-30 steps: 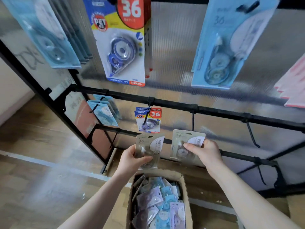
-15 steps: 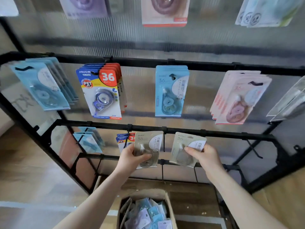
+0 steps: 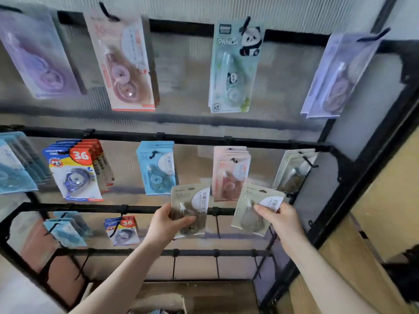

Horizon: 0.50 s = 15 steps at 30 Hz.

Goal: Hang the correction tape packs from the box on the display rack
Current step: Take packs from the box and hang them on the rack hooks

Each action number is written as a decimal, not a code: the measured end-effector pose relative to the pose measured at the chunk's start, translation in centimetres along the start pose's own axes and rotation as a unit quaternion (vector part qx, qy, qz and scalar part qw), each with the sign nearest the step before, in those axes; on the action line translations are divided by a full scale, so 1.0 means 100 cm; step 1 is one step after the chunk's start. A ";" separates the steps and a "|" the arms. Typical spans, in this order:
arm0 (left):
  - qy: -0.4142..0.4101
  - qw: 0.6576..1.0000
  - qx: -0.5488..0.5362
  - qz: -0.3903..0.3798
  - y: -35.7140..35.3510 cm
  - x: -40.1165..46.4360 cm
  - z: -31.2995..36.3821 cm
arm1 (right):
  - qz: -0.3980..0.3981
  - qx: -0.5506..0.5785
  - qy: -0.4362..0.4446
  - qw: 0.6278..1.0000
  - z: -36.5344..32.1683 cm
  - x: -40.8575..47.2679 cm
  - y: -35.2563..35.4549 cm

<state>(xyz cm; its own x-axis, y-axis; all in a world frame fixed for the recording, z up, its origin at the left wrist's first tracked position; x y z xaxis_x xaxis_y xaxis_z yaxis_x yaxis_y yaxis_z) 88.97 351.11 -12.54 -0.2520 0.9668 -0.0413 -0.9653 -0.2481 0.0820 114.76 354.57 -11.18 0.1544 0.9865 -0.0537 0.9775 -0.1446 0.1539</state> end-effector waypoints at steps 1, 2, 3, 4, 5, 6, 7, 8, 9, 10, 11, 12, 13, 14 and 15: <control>-0.003 1.000 -0.003 0.005 -0.013 -0.002 0.007 | 0.003 -0.001 0.003 1.000 -0.003 0.005 0.013; -0.005 1.000 -0.005 0.008 -0.025 -0.003 0.012 | 0.004 -0.005 0.006 1.000 -0.006 0.010 0.025; -0.006 1.000 -0.007 0.009 -0.037 -0.004 0.018 | 0.003 -0.006 0.009 1.000 -0.009 0.015 0.037; -0.006 1.000 -0.007 0.008 -0.049 -0.005 0.023 | 0.001 -0.006 0.012 1.000 -0.012 0.020 0.047; -0.008 1.000 -0.006 0.005 -0.059 -0.006 0.028 | -0.003 -0.003 0.017 1.000 -0.015 0.024 0.058; -0.010 1.000 -0.004 0.000 -0.069 -0.006 0.032 | -0.005 -0.002 0.020 1.000 -0.017 0.029 0.068; -0.013 1.000 -0.007 -0.004 -0.079 -0.007 0.037 | -0.005 0.002 0.023 1.000 -0.020 0.033 0.077; -0.015 1.000 -0.011 -0.007 -0.088 -0.007 0.041 | -0.003 0.006 0.025 1.000 -0.022 0.038 0.085; -0.015 1.000 -0.015 -0.010 -0.097 -0.007 0.045 | -0.002 0.011 0.026 1.000 -0.024 0.041 0.093; -0.016 1.000 -0.016 -0.011 -0.104 -0.007 0.047 | -0.001 0.011 0.028 1.000 -0.025 0.045 0.100; -0.018 1.000 -0.018 -0.011 -0.111 -0.008 0.050 | 0.000 0.009 0.031 0.999 -0.027 0.049 0.106; -0.019 1.000 -0.021 -0.010 -0.117 -0.008 0.052 | 0.001 0.005 0.035 0.999 -0.028 0.052 0.111; -0.019 1.000 -0.022 -0.012 -0.122 -0.009 0.054 | 0.001 0.002 0.039 0.999 -0.030 0.054 0.115; -0.019 1.000 -0.018 -0.016 -0.127 -0.009 0.055 | 0.001 0.000 0.041 0.999 -0.031 0.056 0.119; -0.017 1.000 -0.014 -0.018 -0.131 -0.009 0.056 | 0.001 -0.001 0.042 0.999 -0.031 0.057 0.122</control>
<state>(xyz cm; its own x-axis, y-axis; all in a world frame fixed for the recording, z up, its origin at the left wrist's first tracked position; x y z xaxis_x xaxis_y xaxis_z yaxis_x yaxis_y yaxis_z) 102.24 353.82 -7.95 -0.2141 0.9768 -0.0101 -0.9755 -0.2133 0.0536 127.07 358.67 -6.52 0.1438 0.9892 0.0294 0.9770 -0.1466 0.1549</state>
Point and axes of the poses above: each hand's wrist, its own x-axis towards the middle knuckle, its own y-axis out of the back of the hand, z = x × y, the point moved 1 cm from there along x, towards the middle knuckle, and after that the axes turned 8 degrees about -x, right-handed, at the moved point
